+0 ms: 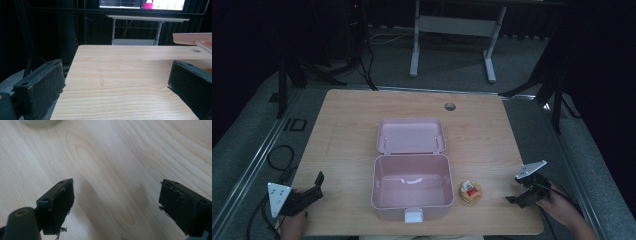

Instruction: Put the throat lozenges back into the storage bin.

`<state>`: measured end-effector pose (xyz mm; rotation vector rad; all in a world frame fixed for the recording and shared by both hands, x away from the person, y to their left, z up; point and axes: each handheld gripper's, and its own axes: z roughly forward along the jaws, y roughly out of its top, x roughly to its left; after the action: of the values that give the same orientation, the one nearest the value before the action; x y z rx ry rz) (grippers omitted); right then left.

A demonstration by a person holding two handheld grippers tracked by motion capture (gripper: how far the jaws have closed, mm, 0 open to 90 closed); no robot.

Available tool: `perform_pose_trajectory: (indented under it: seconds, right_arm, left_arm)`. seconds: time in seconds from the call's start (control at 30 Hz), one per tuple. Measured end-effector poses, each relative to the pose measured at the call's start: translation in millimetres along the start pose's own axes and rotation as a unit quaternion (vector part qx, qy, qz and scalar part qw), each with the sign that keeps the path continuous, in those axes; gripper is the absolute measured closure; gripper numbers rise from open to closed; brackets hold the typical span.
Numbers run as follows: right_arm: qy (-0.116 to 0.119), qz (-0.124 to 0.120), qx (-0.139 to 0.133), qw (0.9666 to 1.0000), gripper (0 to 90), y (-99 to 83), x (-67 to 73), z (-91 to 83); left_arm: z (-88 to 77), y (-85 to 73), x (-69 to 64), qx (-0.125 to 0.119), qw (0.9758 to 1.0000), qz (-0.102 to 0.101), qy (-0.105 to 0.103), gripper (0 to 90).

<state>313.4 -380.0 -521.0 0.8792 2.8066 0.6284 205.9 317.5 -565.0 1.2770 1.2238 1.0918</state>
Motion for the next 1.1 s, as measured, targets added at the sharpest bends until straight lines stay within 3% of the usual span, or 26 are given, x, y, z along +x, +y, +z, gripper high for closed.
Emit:
perform_pose_trajectory:
  seconds: [0.13, 0.3, 0.5, 0.6, 0.67, 0.73, 0.83, 0.93, 1.1]
  right_arm:
    - [-0.010, -0.036, 0.064, 0.9973, 13.0, 8.8, 2.7, 0.5]
    - [0.008, -0.054, 0.130, 0.9900, 13.2, 18.9, 7.3, 3.0]
    - [-0.005, -0.092, 0.194, 0.9766, 13.4, 28.3, 14.3, 6.7]
    - [0.010, -0.097, 0.224, 0.9697, 14.0, 32.5, 15.6, 8.0]
    - [0.021, -0.101, 0.251, 0.9623, 14.0, 34.9, 17.6, 9.8]
    - [0.023, -0.108, 0.263, 0.9584, 13.9, 36.7, 19.0, 10.7]
    - [0.017, -0.112, 0.266, 0.9572, 13.6, 39.8, 20.4, 11.1]
    - [0.004, -0.132, 0.273, 0.9530, 14.2, 42.3, 24.6, 12.2]
    - [0.015, -0.140, 0.279, 0.9500, 14.7, 47.8, 30.2, 18.6]
  left_arm:
    - [-0.1, 0.0, -0.1, 0.000, 1.0000, 0.001, -0.002, 0.9]
    - [-0.1, 0.0, 0.0, 0.001, 1.0000, 0.000, -0.003, 0.9]
    - [0.1, 0.0, -0.2, 0.002, 1.0000, 0.001, -0.005, 0.9]
    - [0.2, 0.0, -0.4, 0.002, 1.0000, 0.002, -0.006, 0.9]
    - [0.2, 0.0, -0.3, 0.002, 1.0000, 0.001, -0.007, 0.9]
    - [0.3, 0.0, -0.3, 0.003, 1.0000, 0.002, -0.007, 0.9]
    - [0.4, 0.0, -0.2, 0.004, 1.0000, 0.001, -0.008, 0.9]
    - [0.5, 0.0, -0.2, 0.003, 1.0000, 0.000, -0.009, 0.9]
    - [0.5, 0.1, 0.2, 0.004, 0.9999, 0.000, -0.011, 0.9]
